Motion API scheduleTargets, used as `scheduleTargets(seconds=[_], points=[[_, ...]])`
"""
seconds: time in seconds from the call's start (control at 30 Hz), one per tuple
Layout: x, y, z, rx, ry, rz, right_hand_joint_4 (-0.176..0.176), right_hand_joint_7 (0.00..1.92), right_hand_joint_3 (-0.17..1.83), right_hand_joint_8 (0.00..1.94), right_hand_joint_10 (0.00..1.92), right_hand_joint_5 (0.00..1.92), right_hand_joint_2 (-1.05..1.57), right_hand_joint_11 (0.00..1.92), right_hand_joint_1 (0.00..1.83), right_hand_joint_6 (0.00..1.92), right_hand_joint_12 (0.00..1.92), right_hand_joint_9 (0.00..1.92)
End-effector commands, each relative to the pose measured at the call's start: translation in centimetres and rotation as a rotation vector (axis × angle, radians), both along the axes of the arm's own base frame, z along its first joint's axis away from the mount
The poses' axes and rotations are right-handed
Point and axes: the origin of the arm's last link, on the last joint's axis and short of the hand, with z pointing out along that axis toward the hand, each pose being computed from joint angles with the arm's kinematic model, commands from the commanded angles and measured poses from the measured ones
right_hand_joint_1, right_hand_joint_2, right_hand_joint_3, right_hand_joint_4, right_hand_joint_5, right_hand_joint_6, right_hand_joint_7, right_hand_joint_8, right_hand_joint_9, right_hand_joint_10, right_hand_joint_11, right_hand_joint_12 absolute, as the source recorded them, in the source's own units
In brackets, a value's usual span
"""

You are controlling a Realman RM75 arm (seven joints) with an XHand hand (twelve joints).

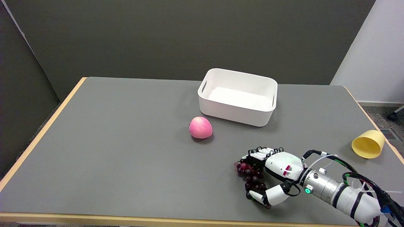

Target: Pick up grapes.

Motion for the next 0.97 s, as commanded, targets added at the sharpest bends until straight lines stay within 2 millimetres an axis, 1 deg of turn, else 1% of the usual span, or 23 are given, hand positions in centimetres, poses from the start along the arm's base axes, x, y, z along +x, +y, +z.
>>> scheduleTargets(seconds=[0.03, 0.07, 0.1, 0.17, 0.2, 0.23, 0.3, 0.37, 0.4, 0.47, 0.53, 0.57, 0.63, 0.67, 0.7, 0.73, 0.8, 0.83, 0.9, 0.97], points=[[0.2, -0.8, -0.6, 0.030, 0.108, 0.062, -0.176, 0.77, 0.17, 1.51, 1.33, 0.43, 1.25, 0.68, 1.15, 1.63, 1.87, 0.67], [0.3, -1.1, -0.6, 0.029, 0.119, 0.075, -0.176, 0.75, 0.04, 1.56, 1.28, 0.42, 1.32, 0.68, 1.14, 1.63, 1.88, 0.72], [0.3, -1.2, -0.6, 0.028, 0.124, 0.080, -0.176, 0.75, 0.04, 1.60, 1.31, 0.42, 1.33, 0.66, 1.14, 1.61, 1.89, 0.74], [0.2, -1.6, -0.6, 0.019, 0.134, 0.098, -0.176, 0.75, 0.23, 1.63, 1.47, 0.45, 1.23, 0.57, 1.15, 1.56, 1.92, 0.72], [0.3, -1.8, -0.6, 0.018, 0.134, 0.106, -0.176, 0.75, 0.21, 1.64, 1.47, 0.46, 1.23, 0.58, 1.16, 1.54, 1.92, 0.74], [0.3, -2.1, -0.6, 0.014, 0.130, 0.120, -0.176, 0.75, 0.18, 1.64, 1.46, 0.47, 1.24, 0.60, 1.16, 1.52, 1.92, 0.77], [0.6, -2.7, -0.5, 0.004, 0.111, 0.149, -0.176, 0.74, 0.26, 1.68, 1.57, 0.46, 1.22, 0.65, 1.15, 1.53, 1.92, 0.78], [1.3, -3.6, -0.3, -0.012, 0.087, 0.186, -0.176, 0.64, 0.40, 1.66, 1.62, 0.58, 1.14, 0.71, 1.15, 1.62, 1.92, 0.80], [1.9, -4.2, -0.2, -0.017, 0.077, 0.212, -0.176, 0.64, 0.41, 1.66, 1.63, 0.58, 1.13, 0.74, 1.15, 1.62, 1.92, 0.81], [3.1, -5.3, -0.2, -0.018, 0.073, 0.266, -0.176, 0.65, 0.44, 1.66, 1.65, 0.59, 1.12, 0.78, 1.15, 1.62, 1.92, 0.83], [5.1, -6.8, -0.2, -0.022, 0.087, 0.347, -0.176, 0.65, 0.44, 1.65, 1.64, 0.59, 1.12, 0.81, 1.15, 1.62, 1.92, 0.84], [5.7, -7.1, -0.2, -0.025, 0.089, 0.370, -0.176, 0.65, 0.43, 1.65, 1.63, 0.59, 1.12, 0.83, 1.15, 1.61, 1.92, 0.85], [7.9, -8.5, -0.2, -0.040, 0.086, 0.455, -0.176, 0.66, 0.43, 1.64, 1.63, 0.59, 1.12, 0.86, 1.16, 1.61, 1.92, 0.86], [8.2, -9.1, 0.4, -0.057, 0.094, 0.470, -0.176, 0.66, 0.43, 1.64, 1.63, 0.60, 1.11, 0.87, 1.16, 1.60, 1.92, 0.87], [9.6, -9.7, 0.1, -0.061, 0.058, 0.513, -0.176, 0.67, 0.44, 1.62, 1.64, 0.61, 1.10, 0.91, 1.16, 1.59, 1.92, 0.88], [10.4, -10.1, 0.1, -0.066, 0.040, 0.534, -0.176, 0.68, 0.45, 1.61, 1.65, 0.62, 1.09, 0.93, 1.17, 1.58, 1.92, 0.89], [12.9, -11.8, 0.6, -0.090, 0.020, 0.586, -0.176, 0.69, 0.46, 1.60, 1.66, 0.63, 1.08, 0.96, 1.17, 1.57, 1.92, 0.91], [13.5, -12.3, 0.8, -0.100, 0.016, 0.593, -0.176, 0.69, 0.46, 1.60, 1.67, 0.63, 1.08, 0.98, 1.17, 1.57, 1.92, 0.91], [15.7, -14.1, 1.2, -0.129, 0.026, 0.625, -0.176, 0.70, 0.47, 1.59, 1.68, 0.64, 1.07, 1.01, 1.17, 1.56, 1.92, 0.92], [17.2, -15.4, 1.3, -0.145, 0.043, 0.641, -0.176, 0.70, 0.47, 1.59, 1.69, 0.64, 1.07, 1.01, 1.17, 1.56, 1.92, 0.92]])
